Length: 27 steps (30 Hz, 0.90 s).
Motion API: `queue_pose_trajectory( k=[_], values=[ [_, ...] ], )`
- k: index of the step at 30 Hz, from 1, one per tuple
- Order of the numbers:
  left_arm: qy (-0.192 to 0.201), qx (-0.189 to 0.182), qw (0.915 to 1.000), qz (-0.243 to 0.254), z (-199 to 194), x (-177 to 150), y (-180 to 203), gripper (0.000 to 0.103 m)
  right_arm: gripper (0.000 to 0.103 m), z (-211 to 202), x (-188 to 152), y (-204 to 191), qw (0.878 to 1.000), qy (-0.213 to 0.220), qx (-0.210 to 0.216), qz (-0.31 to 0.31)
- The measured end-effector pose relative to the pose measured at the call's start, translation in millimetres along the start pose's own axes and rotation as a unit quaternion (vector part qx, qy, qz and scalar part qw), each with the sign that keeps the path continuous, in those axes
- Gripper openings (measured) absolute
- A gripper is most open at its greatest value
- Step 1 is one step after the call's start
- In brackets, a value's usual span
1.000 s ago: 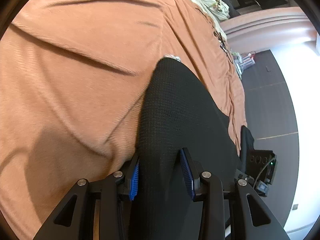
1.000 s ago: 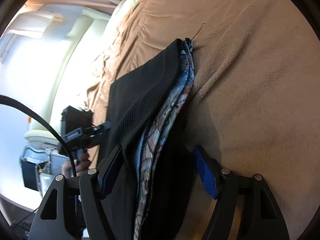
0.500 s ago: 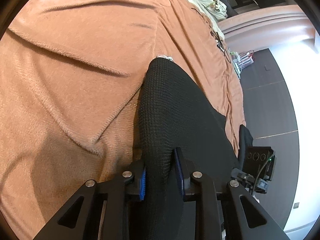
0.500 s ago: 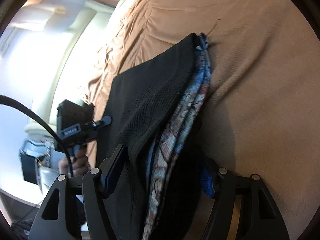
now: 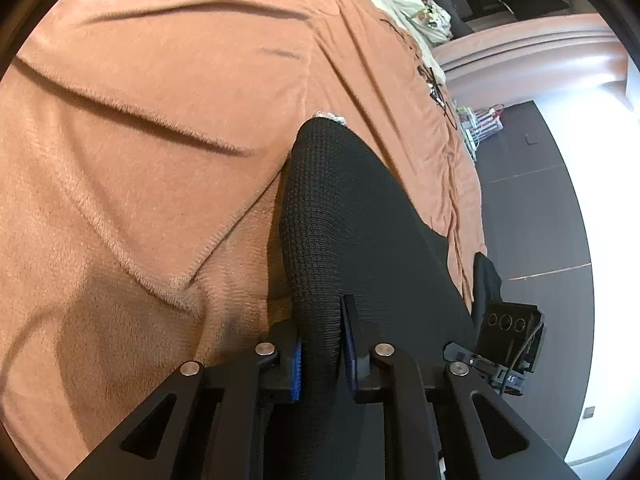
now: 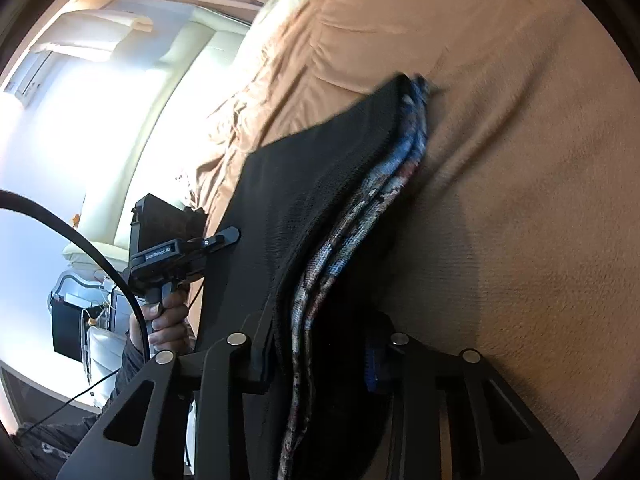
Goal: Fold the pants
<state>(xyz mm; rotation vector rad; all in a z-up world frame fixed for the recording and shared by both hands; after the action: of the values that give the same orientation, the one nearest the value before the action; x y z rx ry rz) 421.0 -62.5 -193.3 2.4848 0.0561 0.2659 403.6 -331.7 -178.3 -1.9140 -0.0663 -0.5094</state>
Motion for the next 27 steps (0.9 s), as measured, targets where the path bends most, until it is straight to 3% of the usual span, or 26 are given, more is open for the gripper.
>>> queue_pose_trajectory(
  k=[14, 27],
  values=[
    [0.059, -0.024, 0.9973, 0.036, -53.0, -7.3, 27.7, 0.011, 0.026, -7.9, -18.4, -79.1, 0.993, 0.038, -0.043, -0.102],
    [0.136, -0.03, 0.9883, 0.062, -133.4, -36.2, 45.3, 0.01, 0.026, -6.1, -69.8, -159.9, 0.977, 0.078, -0.055, -0.192]
  ],
)
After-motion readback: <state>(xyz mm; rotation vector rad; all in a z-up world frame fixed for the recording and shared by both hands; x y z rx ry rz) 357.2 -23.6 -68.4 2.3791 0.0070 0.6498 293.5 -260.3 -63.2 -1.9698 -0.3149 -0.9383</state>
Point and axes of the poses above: each gripper's, at about its wrist camera, not at the fingertips, and z roughly the way its jaws point, y to its right, x to its top, the point moved 3 cm from there along z, roughly the way its jaws point, and after that the axes turned 10 degrees about x, right-handed, at the moved point
